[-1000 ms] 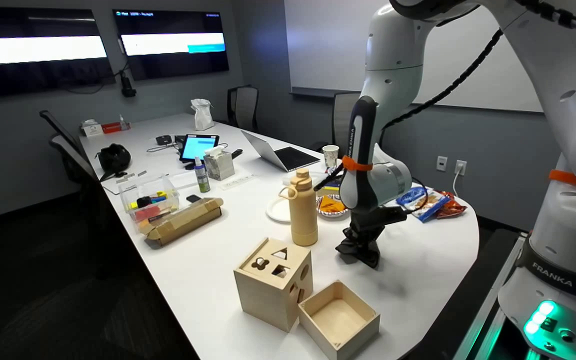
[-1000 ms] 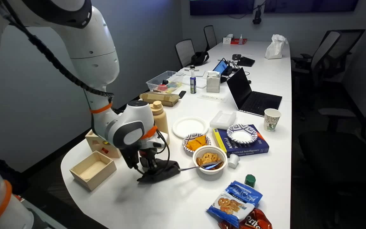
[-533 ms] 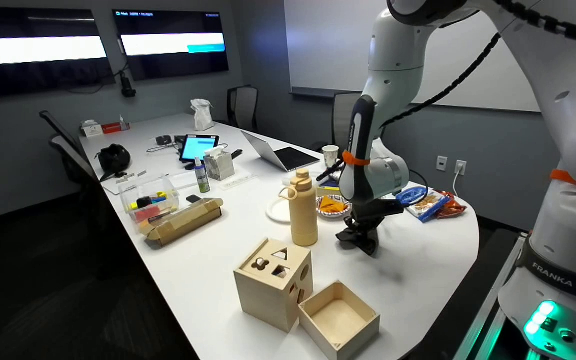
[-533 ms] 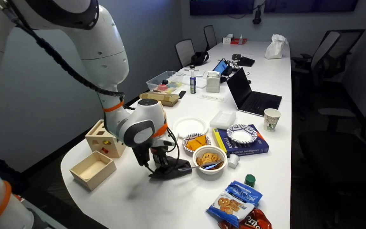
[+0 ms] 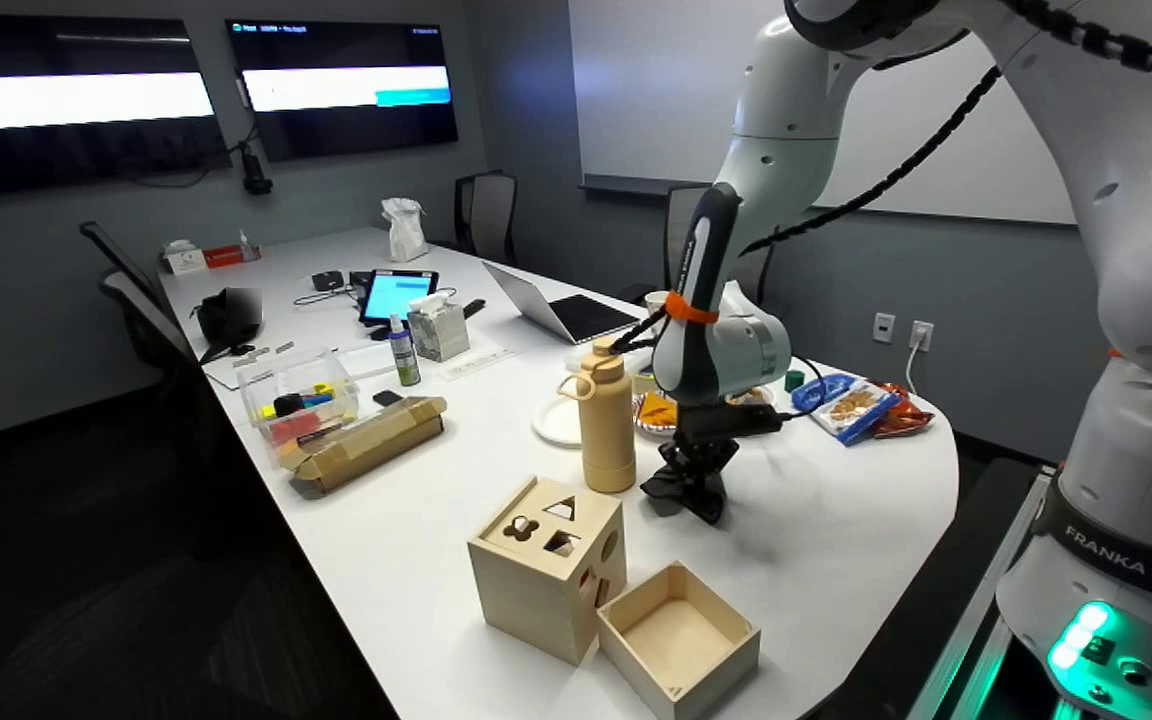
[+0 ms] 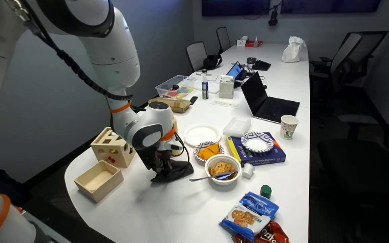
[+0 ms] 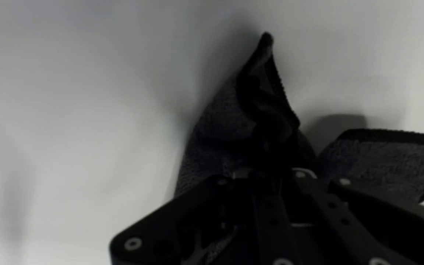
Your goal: Use the grey towel to wipe the tabletop.
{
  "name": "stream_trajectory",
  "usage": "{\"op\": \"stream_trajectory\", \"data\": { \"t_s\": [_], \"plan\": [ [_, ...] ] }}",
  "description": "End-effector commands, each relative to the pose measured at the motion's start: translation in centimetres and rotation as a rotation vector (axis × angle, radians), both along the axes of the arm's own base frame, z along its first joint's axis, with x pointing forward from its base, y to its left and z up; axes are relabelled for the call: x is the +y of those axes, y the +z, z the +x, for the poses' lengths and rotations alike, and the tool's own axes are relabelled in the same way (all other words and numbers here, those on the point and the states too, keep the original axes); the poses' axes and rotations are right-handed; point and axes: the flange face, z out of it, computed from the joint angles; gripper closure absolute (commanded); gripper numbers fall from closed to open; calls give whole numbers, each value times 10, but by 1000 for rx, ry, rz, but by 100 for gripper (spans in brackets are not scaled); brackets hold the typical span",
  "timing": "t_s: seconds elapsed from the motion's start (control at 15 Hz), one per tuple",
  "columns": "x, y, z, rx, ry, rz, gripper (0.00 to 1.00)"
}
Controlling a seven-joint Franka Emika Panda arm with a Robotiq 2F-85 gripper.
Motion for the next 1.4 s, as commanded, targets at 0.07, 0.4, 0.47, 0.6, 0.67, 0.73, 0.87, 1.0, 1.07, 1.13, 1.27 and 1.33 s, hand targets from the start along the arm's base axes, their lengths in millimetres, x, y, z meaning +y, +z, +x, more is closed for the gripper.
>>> {"op": "stream_trajectory", "data": {
  "t_s": [0.07,0.4,0.47,0.6,0.67,0.73,0.87,1.0,1.07,1.13,1.27,1.33],
  "plan": [
    [-5,0,-50,150,-39,-7,99],
    [-43,6,-107,239,-266,-122,99],
    [-54,6,-115,229,-311,-145,99],
    [-78,3,-120,195,-367,-181,99],
    [-88,3,-117,165,-390,-192,99],
    [-96,4,-111,128,-403,-185,99],
    [-105,6,-94,62,-431,-158,99],
    [-104,9,-75,2,-428,-119,99],
    [-100,9,-66,-18,-411,-96,99],
    [-94,8,-57,-29,-380,-58,99],
    [-80,8,-45,-13,-313,47,99],
    [-73,5,-47,0,-280,89,99]
  ]
}}
